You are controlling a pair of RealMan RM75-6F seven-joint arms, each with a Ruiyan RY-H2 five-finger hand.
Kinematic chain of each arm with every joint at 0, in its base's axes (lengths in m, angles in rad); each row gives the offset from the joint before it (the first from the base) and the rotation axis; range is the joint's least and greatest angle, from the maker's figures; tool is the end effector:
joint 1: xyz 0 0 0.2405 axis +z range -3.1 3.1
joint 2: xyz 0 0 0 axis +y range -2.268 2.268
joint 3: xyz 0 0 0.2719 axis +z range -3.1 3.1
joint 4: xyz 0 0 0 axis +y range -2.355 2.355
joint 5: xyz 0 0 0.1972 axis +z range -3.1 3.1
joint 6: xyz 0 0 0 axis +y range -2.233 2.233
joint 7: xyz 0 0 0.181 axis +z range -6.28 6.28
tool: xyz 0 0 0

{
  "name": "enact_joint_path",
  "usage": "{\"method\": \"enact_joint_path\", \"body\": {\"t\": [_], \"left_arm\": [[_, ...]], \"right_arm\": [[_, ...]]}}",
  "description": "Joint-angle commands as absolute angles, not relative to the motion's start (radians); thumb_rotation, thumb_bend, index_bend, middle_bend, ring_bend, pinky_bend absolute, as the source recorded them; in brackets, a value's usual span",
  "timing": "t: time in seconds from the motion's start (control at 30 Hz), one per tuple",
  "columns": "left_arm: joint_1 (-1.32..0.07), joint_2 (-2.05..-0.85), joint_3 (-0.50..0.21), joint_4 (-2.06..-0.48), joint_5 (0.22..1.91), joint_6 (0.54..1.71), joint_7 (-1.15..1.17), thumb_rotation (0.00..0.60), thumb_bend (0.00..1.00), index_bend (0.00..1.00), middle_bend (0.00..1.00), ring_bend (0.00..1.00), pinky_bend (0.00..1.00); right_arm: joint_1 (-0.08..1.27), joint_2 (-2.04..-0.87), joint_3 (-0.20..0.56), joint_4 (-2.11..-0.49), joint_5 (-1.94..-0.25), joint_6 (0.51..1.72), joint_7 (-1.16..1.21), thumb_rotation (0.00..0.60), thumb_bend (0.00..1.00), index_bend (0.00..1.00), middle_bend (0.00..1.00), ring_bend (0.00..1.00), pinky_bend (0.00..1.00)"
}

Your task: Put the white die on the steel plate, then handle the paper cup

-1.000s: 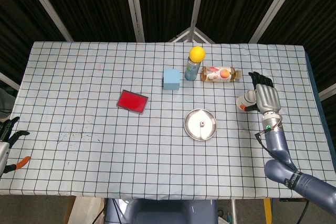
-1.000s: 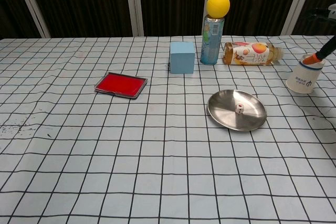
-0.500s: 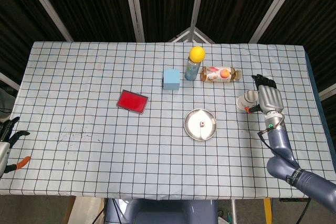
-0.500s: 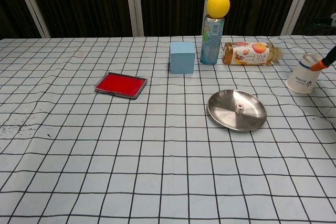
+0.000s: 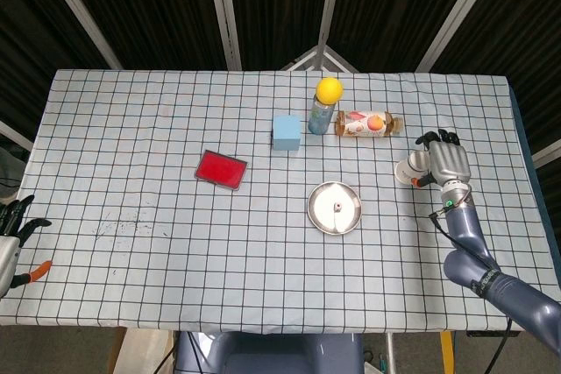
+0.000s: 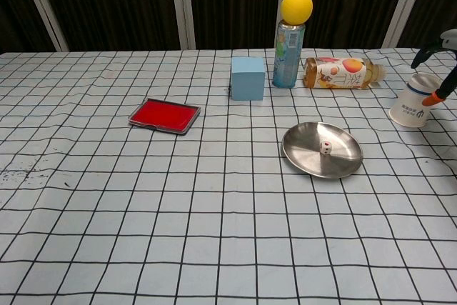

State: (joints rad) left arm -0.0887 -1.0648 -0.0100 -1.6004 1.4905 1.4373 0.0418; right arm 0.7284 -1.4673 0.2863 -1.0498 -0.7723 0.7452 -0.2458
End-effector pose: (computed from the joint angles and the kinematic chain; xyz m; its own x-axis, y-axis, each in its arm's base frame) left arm -0.3338 0.2114 0.1838 0.4915 0.0828 0.8669 0.8700 -0.0024 -0.4931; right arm -0.2962 -0.4661 0.0860 0.3828 -0.2420 0.8916 -0.8956 0.1396 0.4224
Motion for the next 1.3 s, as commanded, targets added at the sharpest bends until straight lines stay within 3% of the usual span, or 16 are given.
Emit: {"method": "enact_joint_path", "body": {"t": [0.03,0.5,1.3], "left_arm": [[-0.090,-1.066,-0.011,-1.601,1.483,1.431,0.049,0.600,0.29,0.30,0.00,0.00,0.02],[-0.092,-1.068,-0.013,-1.602,1.480,1.430,0.055,0.600,0.29,0.30,0.00,0.00,0.02],[-0.095,-1.075,-0.011,-1.607,1.475,1.421,0.079,0.600,0.29,0.30,0.00,0.00,0.02]], "right_arm": [[0.738,-1.477,0.286,-1.031,-0.777,0.737,-0.244,0.600,0.07,0.30,0.26,0.06,0.00],[0.747,-1.484,0.281,-1.012,-0.781,0.741,-0.253,0.600,0.07,0.31,0.36,0.11,0.00],[0.736,-1.469,0.273,-1.016,-0.787,0.752,-0.252,0.600,0.07,0.39,0.39,0.15,0.00]]}}
